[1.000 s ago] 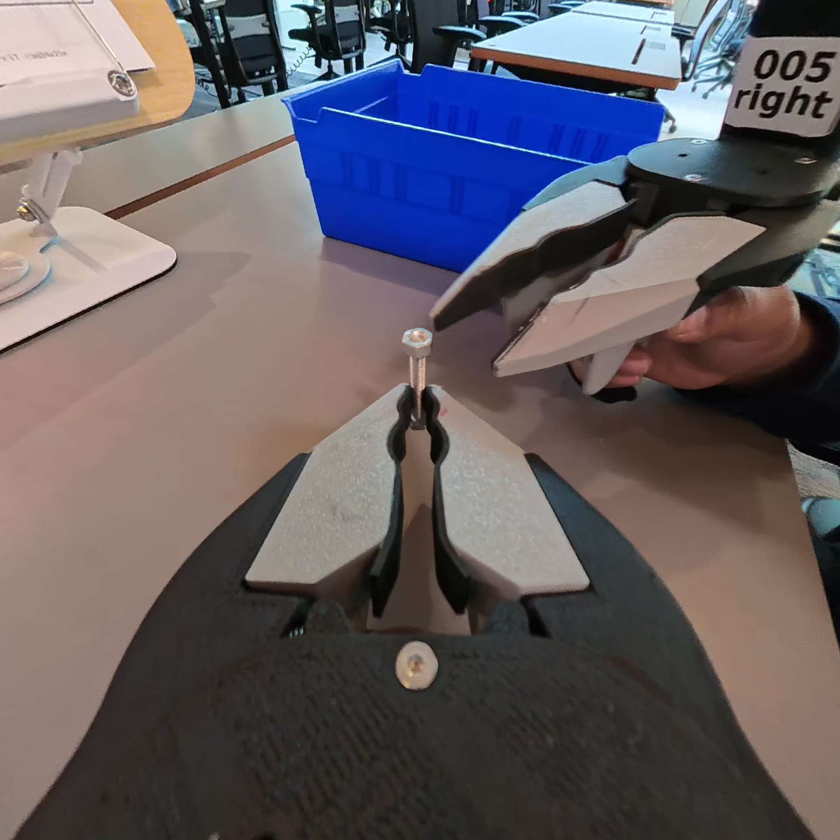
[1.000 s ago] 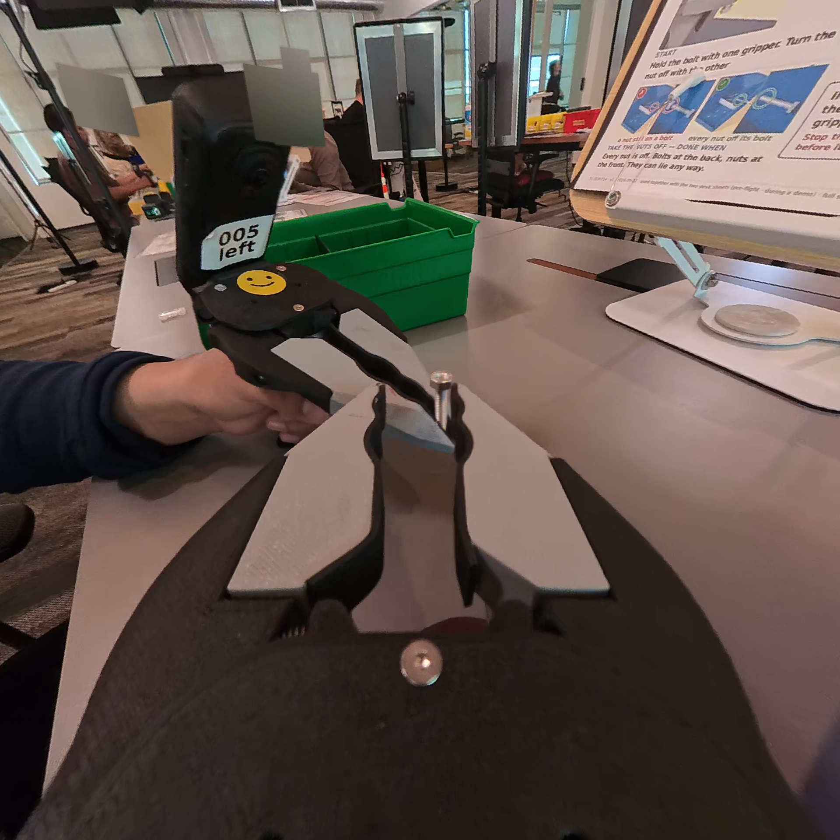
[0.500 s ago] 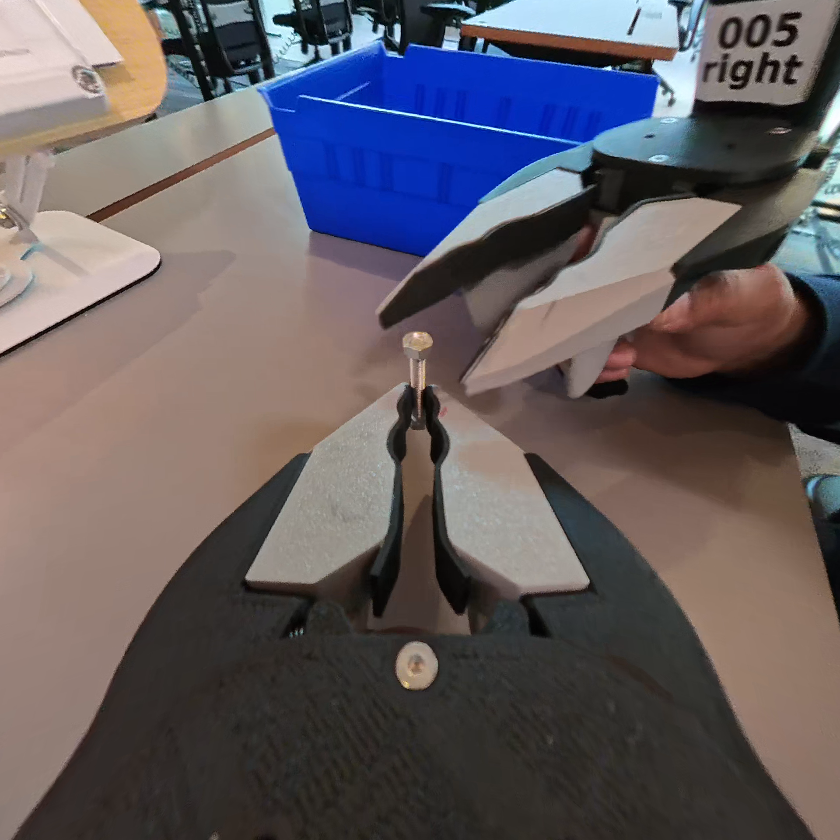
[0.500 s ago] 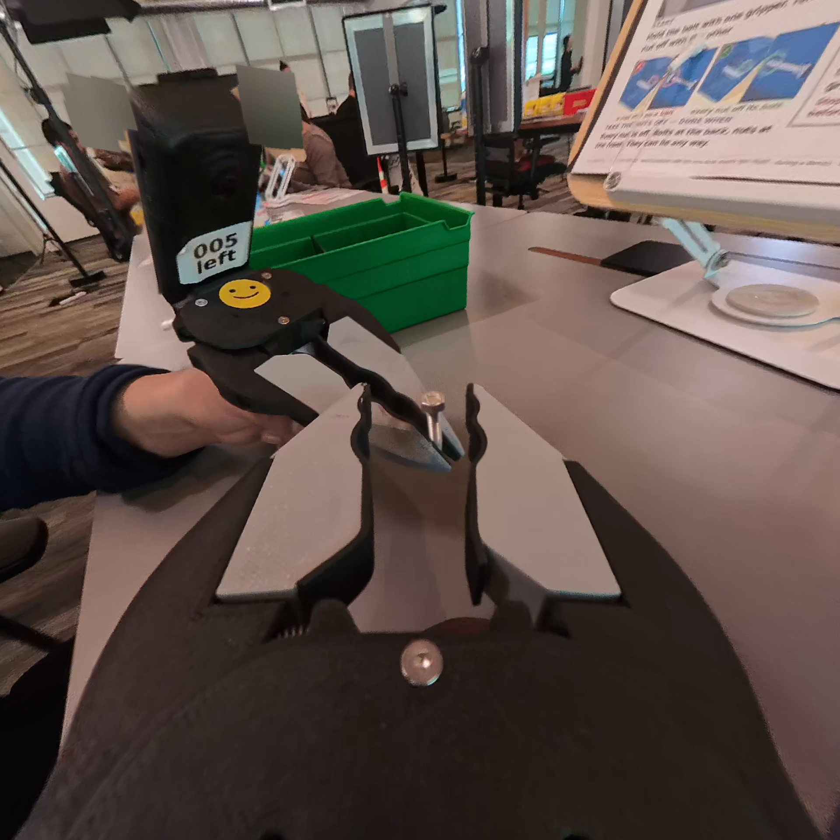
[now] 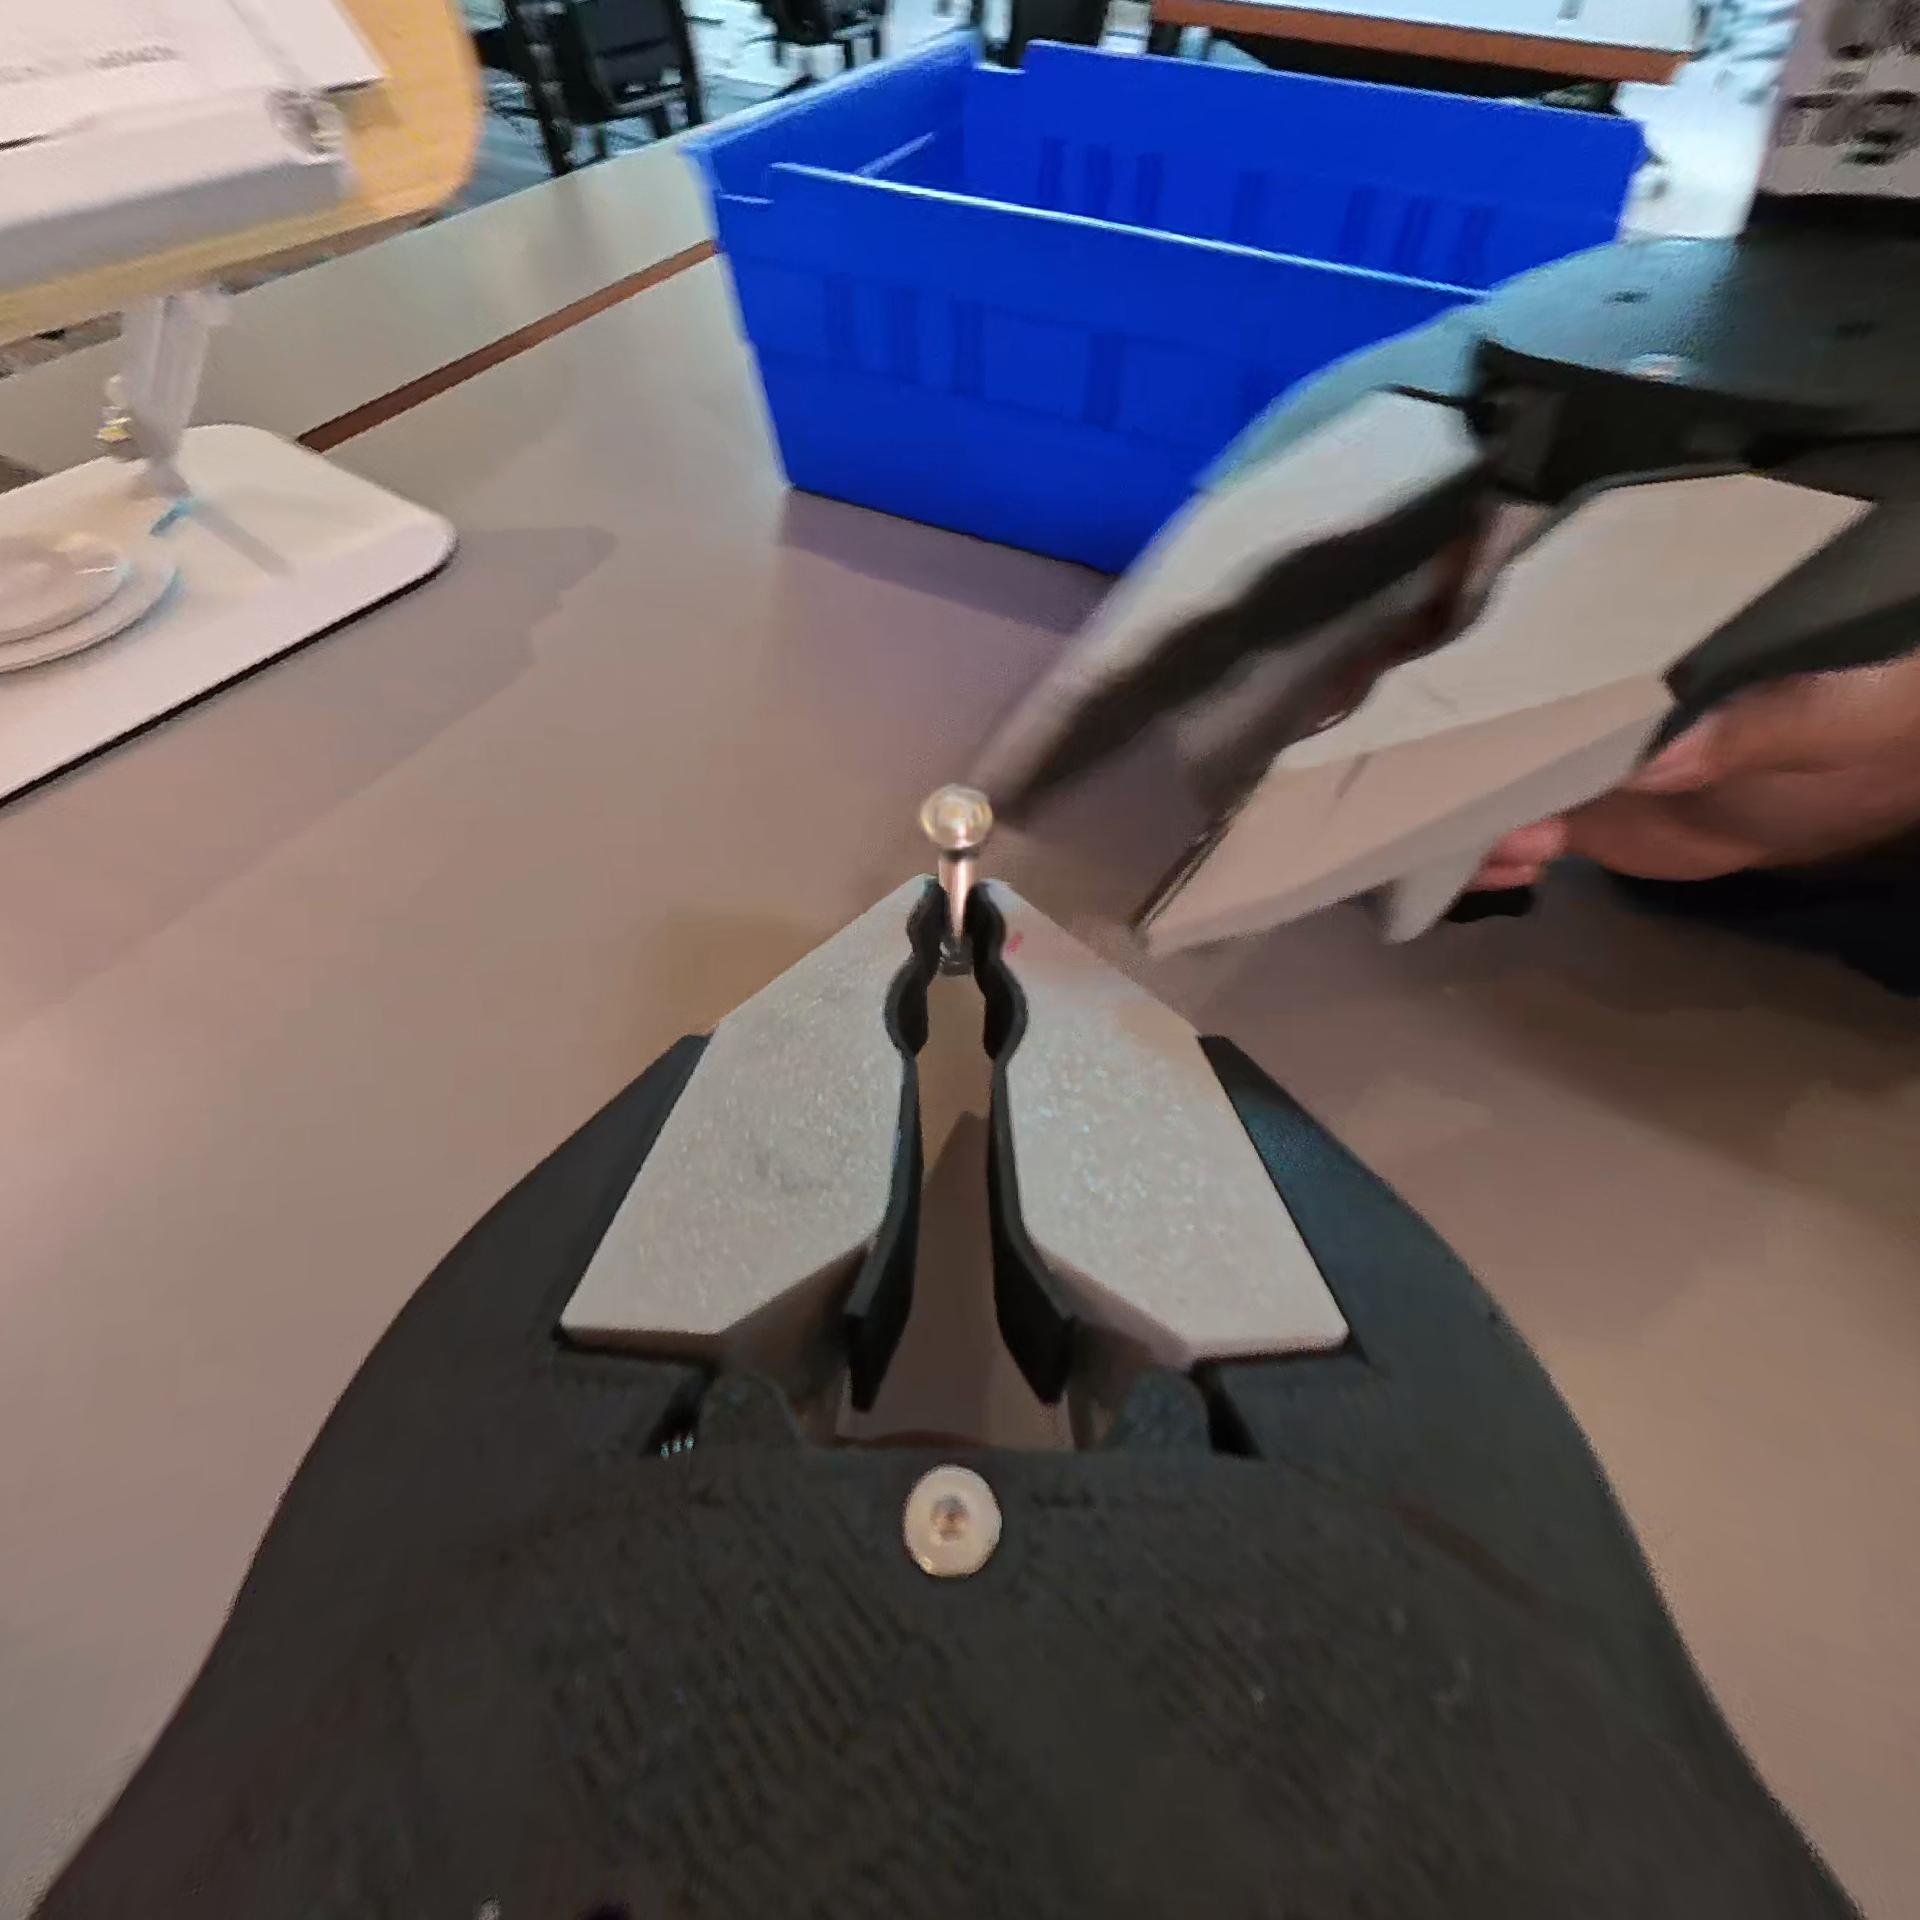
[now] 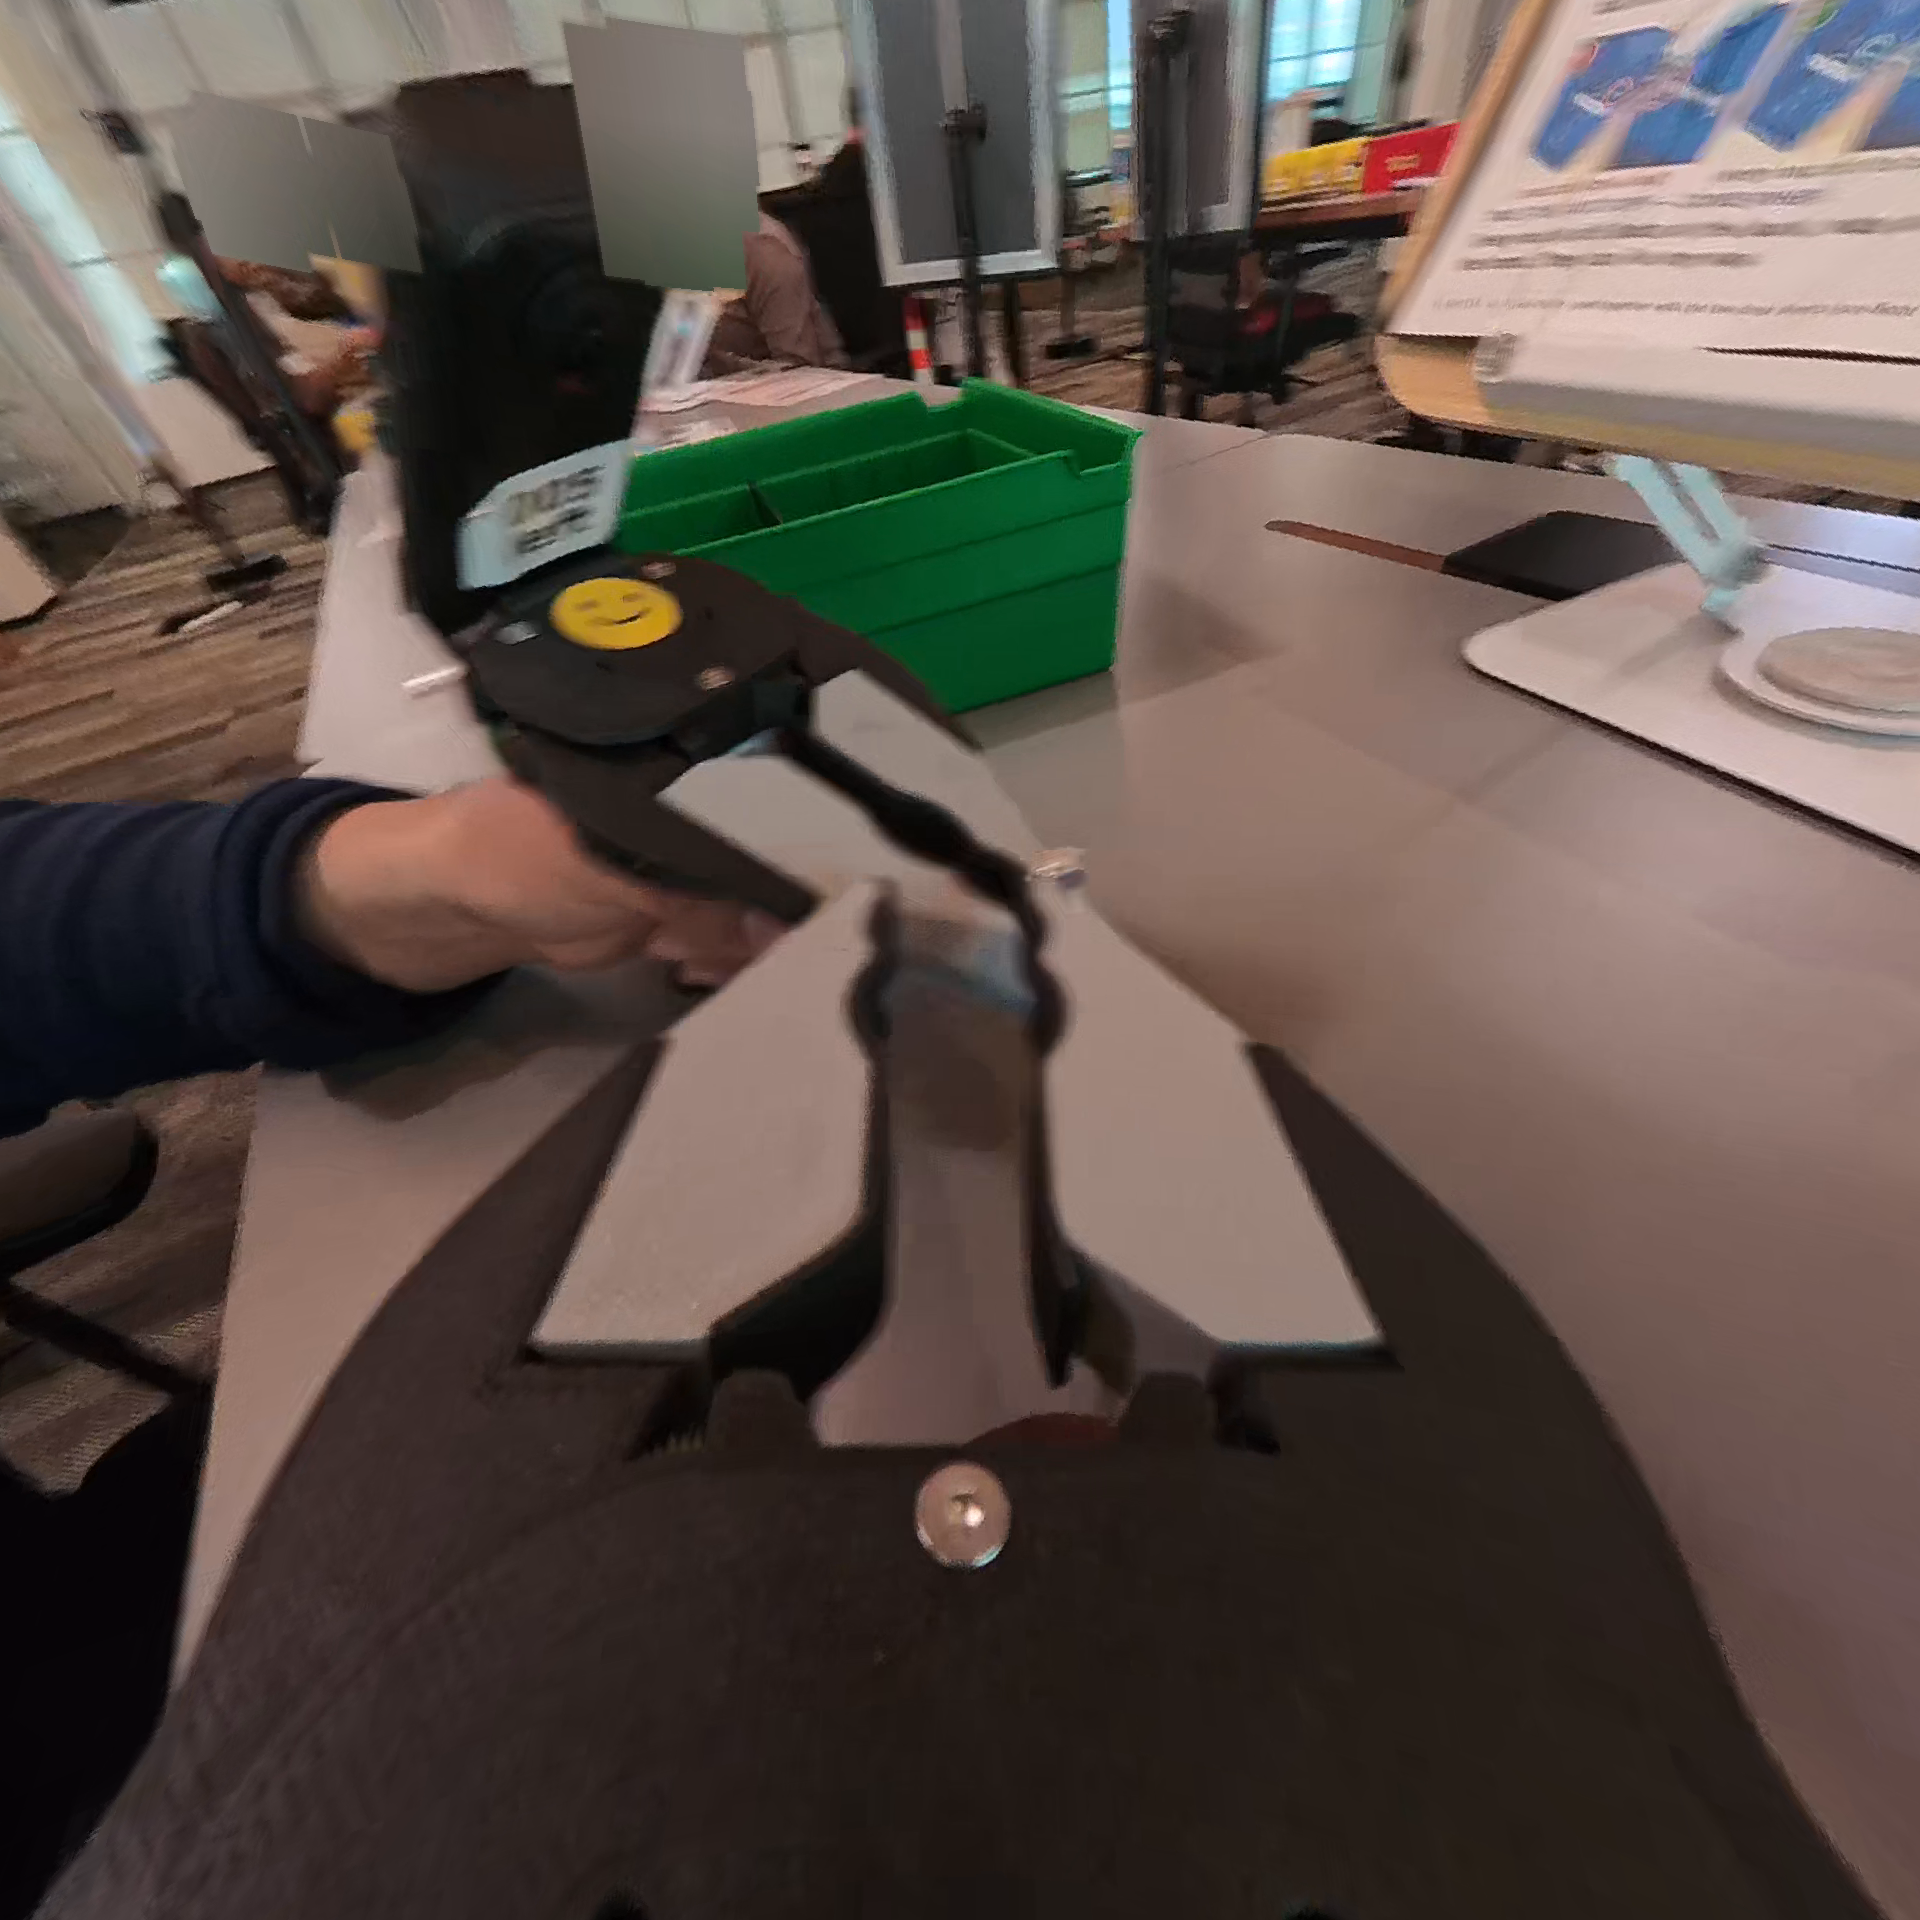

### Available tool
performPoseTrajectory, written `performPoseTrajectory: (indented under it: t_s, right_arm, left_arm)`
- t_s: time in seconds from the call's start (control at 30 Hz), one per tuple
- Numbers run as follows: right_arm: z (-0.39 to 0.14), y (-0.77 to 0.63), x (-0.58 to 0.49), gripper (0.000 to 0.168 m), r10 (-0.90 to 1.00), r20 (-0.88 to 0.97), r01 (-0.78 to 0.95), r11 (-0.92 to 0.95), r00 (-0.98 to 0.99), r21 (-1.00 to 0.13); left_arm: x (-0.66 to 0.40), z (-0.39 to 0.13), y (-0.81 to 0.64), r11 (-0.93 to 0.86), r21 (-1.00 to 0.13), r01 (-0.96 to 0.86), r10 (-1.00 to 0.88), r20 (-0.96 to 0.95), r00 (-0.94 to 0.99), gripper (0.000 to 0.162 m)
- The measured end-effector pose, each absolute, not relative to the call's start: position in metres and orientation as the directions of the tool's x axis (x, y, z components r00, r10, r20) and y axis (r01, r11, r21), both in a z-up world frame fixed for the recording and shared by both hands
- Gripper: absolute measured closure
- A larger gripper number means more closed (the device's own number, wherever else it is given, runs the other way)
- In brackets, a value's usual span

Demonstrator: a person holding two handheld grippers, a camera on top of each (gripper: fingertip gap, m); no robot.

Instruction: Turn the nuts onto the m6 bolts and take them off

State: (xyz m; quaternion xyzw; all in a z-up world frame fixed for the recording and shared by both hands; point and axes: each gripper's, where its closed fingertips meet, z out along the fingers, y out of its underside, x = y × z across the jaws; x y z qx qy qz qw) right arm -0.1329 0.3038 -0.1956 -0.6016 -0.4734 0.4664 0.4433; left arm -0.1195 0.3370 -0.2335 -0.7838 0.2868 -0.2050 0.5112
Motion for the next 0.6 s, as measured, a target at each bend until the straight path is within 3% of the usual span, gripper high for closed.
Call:
performPoseTrajectory:
  t_s: [0.03, 0.1, 0.2, 0.27, 0.33, 0.4, 0.43, 0.47, 0.6]
  right_arm:
    - [-0.192, 0.296, -0.131, 0.168, 0.987, -0.143, 0.142, -0.152, 0.067, -0.978]
    - [-0.187, 0.299, -0.126, 0.167, 0.983, -0.161, 0.106, -0.169, 0.085, -0.98]
    - [-0.187, 0.315, -0.127, 0.133, 0.972, -0.18, 0.093, -0.196, 0.151, -0.976]
    - [-0.19, 0.316, -0.133, 0.132, 0.969, -0.195, 0.114, -0.213, 0.149, -0.971]
    - [-0.194, 0.306, -0.137, 0.144, 0.975, -0.197, 0.148, -0.211, 0.1, -0.966]
    - [-0.196, 0.307, -0.134, 0.138, 0.974, -0.195, 0.15, -0.211, 0.115, -0.966]
    - [-0.193, 0.302, -0.13, 0.161, 0.975, -0.207, 0.14, -0.216, 0.078, -0.966]
    - [-0.188, 0.299, -0.127, 0.168, 0.972, -0.231, 0.112, -0.235, 0.046, -0.966]
    - [-0.187, 0.315, -0.125, 0.135, 0.963, -0.242, 0.09, -0.254, 0.121, -0.963]
  left_arm:
    - [-0.127, -0.233, 0.341, -0.328, -0.919, -0.219, -0.636, 0.044, 0.77, 0.159]
    - [-0.133, -0.23, 0.341, -0.355, -0.922, -0.153, -0.636, 0.118, 0.763, 0.159]
    - [-0.128, -0.229, 0.336, -0.337, -0.926, -0.172, -0.668, 0.106, 0.737, 0.159]
    - [-0.112, -0.231, 0.328, -0.321, -0.923, -0.212, -0.718, 0.091, 0.69, 0.159]
    - [-0.105, -0.233, 0.325, -0.31, -0.919, -0.243, -0.732, 0.068, 0.678, 0.159]
    - [-0.113, -0.237, 0.331, -0.329, -0.909, -0.256, -0.696, 0.05, 0.716, 0.159]
    - [-0.119, -0.237, 0.335, -0.343, -0.91, -0.232, -0.667, 0.062, 0.742, 0.159]
    - [-0.126, -0.235, 0.339, -0.351, -0.913, -0.208, -0.646, 0.076, 0.76, 0.159]
    - [-0.129, -0.231, 0.336, -0.348, -0.922, -0.173, -0.669, 0.115, 0.734, 0.159]
